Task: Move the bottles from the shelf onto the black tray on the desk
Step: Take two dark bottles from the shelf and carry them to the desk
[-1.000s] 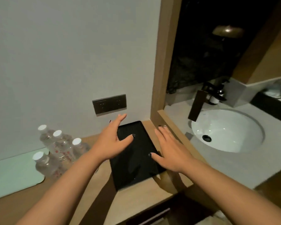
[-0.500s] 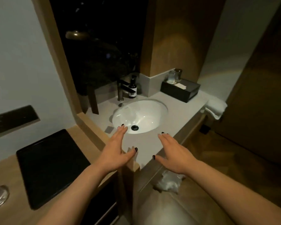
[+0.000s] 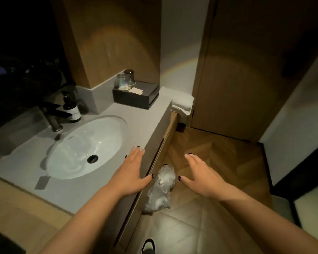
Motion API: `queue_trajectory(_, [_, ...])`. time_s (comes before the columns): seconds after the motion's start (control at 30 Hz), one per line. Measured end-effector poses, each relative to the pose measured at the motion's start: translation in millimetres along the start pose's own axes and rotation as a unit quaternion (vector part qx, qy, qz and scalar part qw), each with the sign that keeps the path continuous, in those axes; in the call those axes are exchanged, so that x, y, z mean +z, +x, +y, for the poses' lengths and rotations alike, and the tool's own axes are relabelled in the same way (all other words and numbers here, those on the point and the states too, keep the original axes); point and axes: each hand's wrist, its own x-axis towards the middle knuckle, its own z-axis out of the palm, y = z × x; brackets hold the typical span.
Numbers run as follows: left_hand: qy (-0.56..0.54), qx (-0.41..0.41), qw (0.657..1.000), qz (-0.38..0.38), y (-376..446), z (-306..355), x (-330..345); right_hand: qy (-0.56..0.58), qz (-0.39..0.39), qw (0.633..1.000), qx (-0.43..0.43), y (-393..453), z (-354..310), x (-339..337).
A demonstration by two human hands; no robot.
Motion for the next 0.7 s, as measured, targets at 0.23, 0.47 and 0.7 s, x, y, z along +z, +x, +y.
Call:
queue_trajectory(0.23, [-0.046,0.019,0.997,-0.064,125.2,0.0,20.6,0.033,0.001,0.998,0.055,88.0,40.4,-12.8])
queue_trajectory(0.47, [-0.064,0.037,0.993,-0.094,249.5,1.0,21.5,0.047,0.021,0.993,0.106,189.5,69.7,-45.6])
queue_trajectory(0.7, [-0.077,0.022,0.989,-0.121,331.1,0.0,18.2,0.081,0.033,0.986,0.144,252.4,103.4,-62.8])
